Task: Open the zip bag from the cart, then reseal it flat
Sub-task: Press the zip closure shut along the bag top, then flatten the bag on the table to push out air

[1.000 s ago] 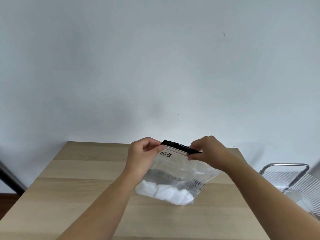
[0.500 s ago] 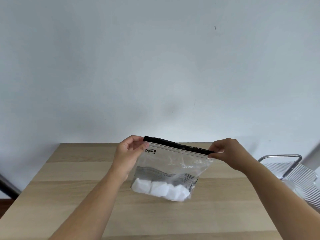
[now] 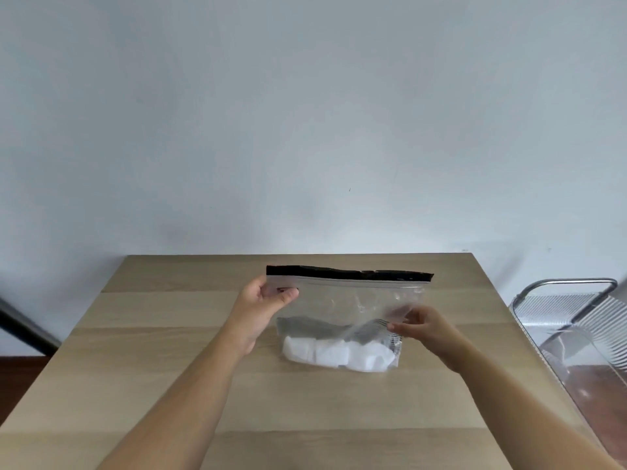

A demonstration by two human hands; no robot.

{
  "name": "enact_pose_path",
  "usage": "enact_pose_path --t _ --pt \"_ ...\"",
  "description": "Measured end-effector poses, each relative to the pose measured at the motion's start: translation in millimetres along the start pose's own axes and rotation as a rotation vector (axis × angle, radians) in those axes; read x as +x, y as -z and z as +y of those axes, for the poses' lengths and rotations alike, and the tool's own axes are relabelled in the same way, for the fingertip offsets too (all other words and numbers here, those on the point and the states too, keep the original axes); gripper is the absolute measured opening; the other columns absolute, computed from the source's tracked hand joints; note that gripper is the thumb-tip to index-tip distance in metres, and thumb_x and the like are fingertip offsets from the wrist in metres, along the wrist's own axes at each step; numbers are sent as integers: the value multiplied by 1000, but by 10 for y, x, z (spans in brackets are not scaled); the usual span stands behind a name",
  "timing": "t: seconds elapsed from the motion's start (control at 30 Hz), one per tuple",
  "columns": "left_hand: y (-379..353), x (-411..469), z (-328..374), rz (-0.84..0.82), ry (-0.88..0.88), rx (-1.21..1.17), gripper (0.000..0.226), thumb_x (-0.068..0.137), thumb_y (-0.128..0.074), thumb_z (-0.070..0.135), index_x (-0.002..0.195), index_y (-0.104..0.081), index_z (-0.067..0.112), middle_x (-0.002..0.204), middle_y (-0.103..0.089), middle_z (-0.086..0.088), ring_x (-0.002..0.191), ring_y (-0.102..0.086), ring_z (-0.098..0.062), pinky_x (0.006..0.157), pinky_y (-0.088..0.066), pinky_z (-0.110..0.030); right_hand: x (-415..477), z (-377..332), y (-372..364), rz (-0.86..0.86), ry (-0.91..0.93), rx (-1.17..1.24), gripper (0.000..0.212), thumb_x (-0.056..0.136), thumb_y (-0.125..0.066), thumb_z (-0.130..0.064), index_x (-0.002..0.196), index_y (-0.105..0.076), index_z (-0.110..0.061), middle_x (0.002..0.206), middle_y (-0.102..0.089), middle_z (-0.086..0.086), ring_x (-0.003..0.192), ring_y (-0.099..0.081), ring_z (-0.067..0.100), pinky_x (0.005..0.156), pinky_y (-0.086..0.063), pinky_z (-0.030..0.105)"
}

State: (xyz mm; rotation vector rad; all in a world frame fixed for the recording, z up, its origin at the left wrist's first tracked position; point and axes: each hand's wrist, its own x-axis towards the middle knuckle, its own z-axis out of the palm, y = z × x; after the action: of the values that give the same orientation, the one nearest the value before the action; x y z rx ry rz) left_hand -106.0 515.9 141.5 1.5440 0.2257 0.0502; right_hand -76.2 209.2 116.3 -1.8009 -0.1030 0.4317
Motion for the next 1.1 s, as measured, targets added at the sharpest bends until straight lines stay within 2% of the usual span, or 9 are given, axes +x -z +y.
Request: enact_pose_path --t 0.03,0.13,0.2,0.3,0.43,0.57,0.73,0.93,1.1 --pt "23 -3 -98 1 43 88 57 64 -83 27 115 -59 22 110 -64 8 104 -60 -8 85 -46 -18 16 62 -41 11 -14 -8 23 77 -74 -8 99 -70 -9 97 -73 11 88 -68 19 82 -51 28" --pt "46 -35 -409 -56 54 201 25 75 -75 6 89 -65 24 91 -68 7 86 -66 -7 65 -46 -5 31 216 -135 29 -42 -11 10 79 -72 -11 86 -73 -19 80 -74 -2 75 -67 9 67 -49 14" --pt "32 -26 -592 -45 48 231 19 79 -68 -1 82 -65 18 85 -69 -1 74 -66 -5 62 -45 -4 33 278 -176 83 -40 -3 10 84 -67 -13 82 -74 -19 72 -74 -8 67 -66 1 59 -46 8" --pt "16 3 -734 -20 60 242 9 84 -64 2 84 -67 11 83 -70 -3 77 -63 -13 68 -48 -10 34 311 -194 164 -36 -14 19 92 -57 -17 83 -74 -19 75 -76 -9 68 -66 0 62 -47 9" --pt "-55 -50 -853 -12 119 273 6 84 -66 10 83 -71 14 73 -73 7 70 -67 -8 67 -51 -17 43 401 -212 289 -108 -72 29 95 -51 -24 77 -70 -9 69 -69 4 63 -60 17 62 -46 29" --pt "-123 -256 -1052 -25 261 324 5 84 -67 17 81 -71 15 81 -74 -5 79 -71 -22 73 -56 -32 -21 680 -322 355 -242 -136 30 95 -50 -26 75 -69 -14 65 -67 4 59 -60 19 57 -48 32" --pt "-125 -435 -1263 -60 306 477 13 83 -68 28 86 -72 16 82 -75 -1 80 -70 -17 77 -55 -35 -111 1024 -381 352 -359 -229 37 94 -53 -28 59 -59 -15 52 -54 0 49 -48 15 49 -36 27" --pt "-140 -408 -1331 0 313 533 33 84 -64 37 85 -63 3 79 -68 -13 76 -63 -25 71 -48 -37 -135 1121 -383 338 -421 -398 31 92 -52 -36 68 -59 -17 63 -63 0 58 -59 17 53 -47 28" --pt "-217 -417 -1297 213 163 795 37 87 -57 41 116 -46 21 91 -61 6 79 -59 -14 63 -46 -31 -180 1062 -412 524 -367 -534 24 93 -45 -41 100 -50 -18 87 -66 1 75 -64 21 68 -55 38"
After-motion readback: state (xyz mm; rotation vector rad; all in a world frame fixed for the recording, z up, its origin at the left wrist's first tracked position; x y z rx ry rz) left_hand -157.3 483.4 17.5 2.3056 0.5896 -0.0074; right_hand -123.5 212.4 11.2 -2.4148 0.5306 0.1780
